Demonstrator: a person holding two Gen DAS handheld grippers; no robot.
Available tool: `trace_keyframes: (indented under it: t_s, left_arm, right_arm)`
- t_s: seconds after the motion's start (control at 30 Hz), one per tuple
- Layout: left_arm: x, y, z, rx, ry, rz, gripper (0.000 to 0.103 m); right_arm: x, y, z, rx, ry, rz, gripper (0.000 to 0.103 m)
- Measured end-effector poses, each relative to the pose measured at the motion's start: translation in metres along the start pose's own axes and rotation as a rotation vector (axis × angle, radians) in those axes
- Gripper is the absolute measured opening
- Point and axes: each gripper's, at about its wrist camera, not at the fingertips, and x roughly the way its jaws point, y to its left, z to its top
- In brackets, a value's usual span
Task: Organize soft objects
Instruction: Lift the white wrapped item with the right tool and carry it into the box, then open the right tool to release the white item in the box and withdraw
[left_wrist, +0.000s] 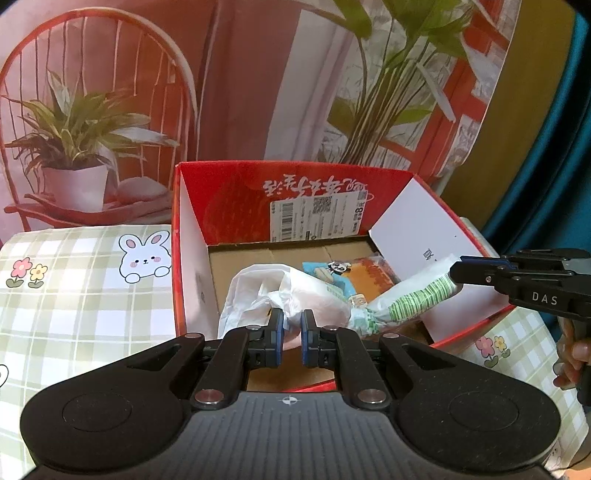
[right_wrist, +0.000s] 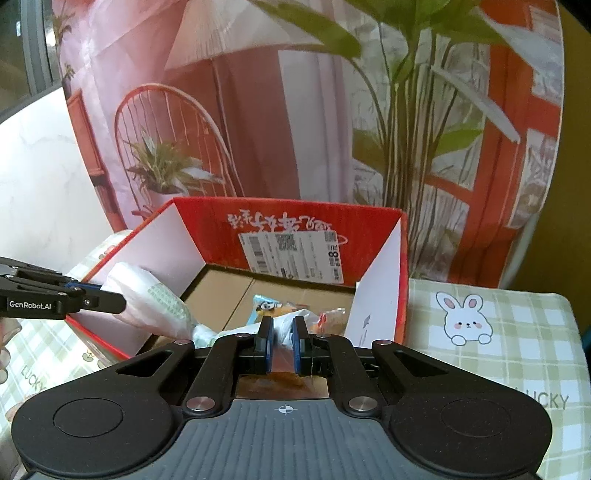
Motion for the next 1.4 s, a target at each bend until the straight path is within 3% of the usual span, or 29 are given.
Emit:
trace_keyframes:
  t_s: [0.53, 0.87, 1.0, 1.07, 1.13, 1.2, 1.27, 1.33, 1.4]
  left_arm:
    - [0.020, -0.001, 0.001, 0.020, 0.067, 0.014, 0.010]
    - [0.019, -0.002, 0.003, 0.036, 0.052, 0.024, 0.015]
    - [0.007, -0.003, 0.005, 0.022, 0.019, -0.003, 0.058]
    - [-0.001, -0.008, 0.006, 0.036, -0.005, -0.002, 0.066]
    - [-0.008, -0.014, 0.006, 0.064, -0.021, 0.012, 0.078]
    - [-0.016, -0.020, 0.005, 0.080, -0.039, 0.028, 0.092]
    - [-0.025, -0.025, 0.004, 0.087, -0.064, 0.037, 0.098]
    - [-0.033, -0.030, 0.002, 0.089, -0.078, 0.049, 0.099]
    - [-0.041, -0.033, -0.001, 0.070, -0.097, 0.076, 0.100]
  right_arm:
    - [0.027, 0.009, -0.003, -0.044, 0.097, -0.011, 0.010]
    - [0.035, 0.011, -0.001, -0.036, 0.108, -0.044, 0.011]
    - [0.026, 0.016, -0.001, -0.050, 0.051, -0.067, 0.028]
    - [0.018, 0.018, 0.000, -0.055, 0.013, -0.061, 0.037]
    - [0.011, 0.019, 0.001, -0.054, -0.015, -0.065, 0.058]
    - [0.004, 0.021, 0.002, -0.052, -0.047, -0.066, 0.068]
    - [-0.003, 0.023, 0.004, -0.047, -0.068, -0.063, 0.075]
    - [-0.010, 0.024, 0.003, -0.036, -0.092, -0.071, 0.095]
    - [-0.018, 0.025, 0.000, -0.021, -0.125, -0.083, 0.101]
